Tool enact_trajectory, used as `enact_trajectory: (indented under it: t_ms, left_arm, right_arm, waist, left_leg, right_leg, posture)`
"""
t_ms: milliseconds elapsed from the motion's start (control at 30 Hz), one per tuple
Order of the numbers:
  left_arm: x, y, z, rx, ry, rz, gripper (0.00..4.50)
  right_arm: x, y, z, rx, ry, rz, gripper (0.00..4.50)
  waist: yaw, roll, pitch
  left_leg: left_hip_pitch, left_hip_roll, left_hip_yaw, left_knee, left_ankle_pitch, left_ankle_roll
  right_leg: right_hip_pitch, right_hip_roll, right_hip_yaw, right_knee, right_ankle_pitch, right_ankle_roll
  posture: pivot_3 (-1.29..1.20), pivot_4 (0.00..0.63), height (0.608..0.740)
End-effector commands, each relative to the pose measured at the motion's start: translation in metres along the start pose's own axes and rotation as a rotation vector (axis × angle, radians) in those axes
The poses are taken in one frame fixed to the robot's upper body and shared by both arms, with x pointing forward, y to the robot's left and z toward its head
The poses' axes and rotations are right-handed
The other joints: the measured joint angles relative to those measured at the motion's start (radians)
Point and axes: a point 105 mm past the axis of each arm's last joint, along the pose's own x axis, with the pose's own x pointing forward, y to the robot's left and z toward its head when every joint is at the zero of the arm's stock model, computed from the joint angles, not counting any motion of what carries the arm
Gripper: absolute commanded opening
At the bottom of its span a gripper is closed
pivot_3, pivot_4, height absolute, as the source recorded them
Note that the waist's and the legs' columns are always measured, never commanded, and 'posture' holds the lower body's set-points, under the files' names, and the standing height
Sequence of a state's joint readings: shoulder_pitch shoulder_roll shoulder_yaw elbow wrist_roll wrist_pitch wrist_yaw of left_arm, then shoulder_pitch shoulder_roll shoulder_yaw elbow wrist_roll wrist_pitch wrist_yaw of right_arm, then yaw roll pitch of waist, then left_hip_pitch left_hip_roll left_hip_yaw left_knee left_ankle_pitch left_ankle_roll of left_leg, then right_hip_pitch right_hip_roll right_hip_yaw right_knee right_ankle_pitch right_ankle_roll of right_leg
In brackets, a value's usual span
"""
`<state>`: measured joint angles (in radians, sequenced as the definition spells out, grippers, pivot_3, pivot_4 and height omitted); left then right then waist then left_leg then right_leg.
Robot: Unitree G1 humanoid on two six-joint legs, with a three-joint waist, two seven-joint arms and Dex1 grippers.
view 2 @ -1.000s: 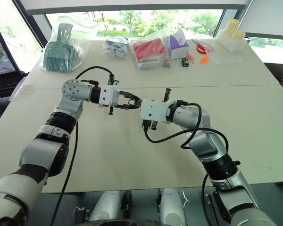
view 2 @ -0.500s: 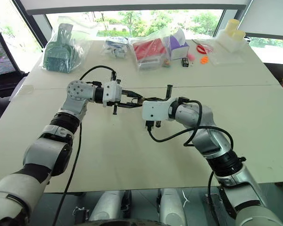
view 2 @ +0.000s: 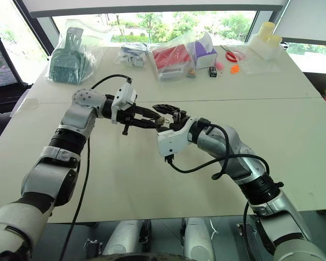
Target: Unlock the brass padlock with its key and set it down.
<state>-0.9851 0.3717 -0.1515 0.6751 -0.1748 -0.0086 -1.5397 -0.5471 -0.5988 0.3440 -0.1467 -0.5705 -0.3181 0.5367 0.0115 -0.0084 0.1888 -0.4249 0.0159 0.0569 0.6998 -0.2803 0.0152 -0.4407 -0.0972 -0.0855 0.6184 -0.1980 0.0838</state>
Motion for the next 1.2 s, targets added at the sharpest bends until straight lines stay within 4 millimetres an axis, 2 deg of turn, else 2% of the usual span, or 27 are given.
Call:
enact_trajectory:
  t_ms: [33, 167, 200, 267, 433, 467, 800, 1033, 1067, 1200]
  left_arm:
    - [-0.002, 0.004, 0.008, 0.023, 0.003, 0.007, 0.74]
    - [-0.006, 0.006, 0.005, 0.017, 0.024, 0.012, 0.74]
    - [-0.007, 0.006, 0.005, 0.016, 0.028, 0.014, 0.74]
    - [-0.008, 0.007, 0.005, 0.017, 0.031, 0.017, 0.74]
    - [-0.009, 0.008, 0.007, 0.02, 0.031, 0.02, 0.74]
    - [-0.009, 0.008, 0.007, 0.02, 0.031, 0.02, 0.74]
    - [-0.007, 0.01, 0.011, 0.015, 0.022, 0.028, 0.74]
    - [-0.016, 0.017, 0.022, 0.032, 0.001, 0.102, 4.16]
    - [-0.02, 0.018, 0.024, 0.041, -0.004, 0.121, 4.45]
    - [-0.044, 0.029, 0.043, 0.043, -0.073, 0.26, 4.45]
  right_arm:
    - [-0.004, -0.014, -0.002, -0.059, -0.004, -0.053, 3.47]
    - [-0.006, -0.013, -0.005, -0.072, -0.004, -0.053, 3.47]
    - [-0.007, -0.013, -0.005, -0.071, -0.006, -0.051, 3.23]
    - [-0.007, -0.012, -0.004, -0.072, -0.013, -0.049, 2.68]
    - [-0.005, -0.012, 0.0, -0.08, -0.029, -0.054, 0.24]
    - [-0.005, -0.011, 0.0, -0.08, -0.03, -0.054, 0.04]
    - [-0.003, -0.008, 0.003, -0.075, -0.038, -0.043, 0.04]
    - [-0.002, -0.005, 0.0, -0.063, -0.028, -0.035, 0.0]
    - [-0.002, -0.005, 0.0, -0.061, -0.027, -0.033, 0.0]
    - [-0.003, -0.003, -0.001, -0.055, -0.024, -0.028, 0.0]
  waist:
    - [-0.001, 0.0, 0.0]
    - [-0.001, 0.0, 0.0]
    - [-0.001, 0.0, 0.0]
    - [-0.001, 0.0, 0.0]
    - [0.0, 0.0, 0.0]
    - [-0.001, 0.0, 0.0]
    - [-0.001, 0.0, 0.0]
    - [-0.001, 0.0, 0.0]
    - [-0.001, 0.0, 0.0]
    - [-0.002, 0.0, 0.0]
  left_leg:
    - [0.0, 0.0, 0.0, 0.0, 0.0, 0.0]
    - [0.0, 0.0, 0.0, 0.0, 0.0, 0.0]
    - [0.0, 0.0, 0.0, 0.0, 0.0, 0.0]
    - [0.0, 0.0, 0.0, 0.0, 0.0, 0.0]
    - [0.0, 0.0, 0.0, 0.0, 0.0, 0.0]
    - [0.0, 0.0, 0.0, 0.0, 0.0, 0.0]
    - [0.0, 0.0, 0.0, 0.0, 0.0, 0.0]
    - [0.0, 0.0, 0.0, 0.0, 0.0, 0.0]
    - [0.0, 0.0, 0.0, 0.0, 0.0, 0.0]
    - [0.0, 0.0, -0.001, 0.0, 0.0, 0.0]
  right_leg:
    - [0.0, 0.0, 0.0, 0.0, 0.0, 0.0]
    - [0.0, 0.0, 0.0, 0.0, 0.0, 0.0]
    - [0.0, 0.0, 0.0, 0.0, 0.0, 0.0]
    - [0.0, 0.0, 0.0, 0.0, 0.0, 0.0]
    - [0.0, 0.0, 0.0, 0.0, 0.0, 0.0]
    - [0.0, 0.0, 0.0, 0.0, 0.0, 0.0]
    - [0.0, 0.0, 0.0, 0.0, 0.0, 0.0]
    - [0.0, 0.0, 0.0, 0.0, 0.0, 0.0]
    - [0.0, 0.0, 0.0, 0.0, 0.0, 0.0]
    - [0.0, 0.0, 0.0, 0.0, 0.0, 0.0]
  posture:
    - [0.0, 0.15, 0.74]
    - [0.0, 0.15, 0.74]
    - [0.0, 0.15, 0.74]
    - [0.0, 0.15, 0.74]
    - [0.0, 0.15, 0.74]
    - [0.0, 0.15, 0.74]
    - [0.0, 0.15, 0.74]
    - [0.0, 0.15, 0.74]
    - [0.0, 0.15, 0.74]
    - [0.0, 0.15, 0.74]
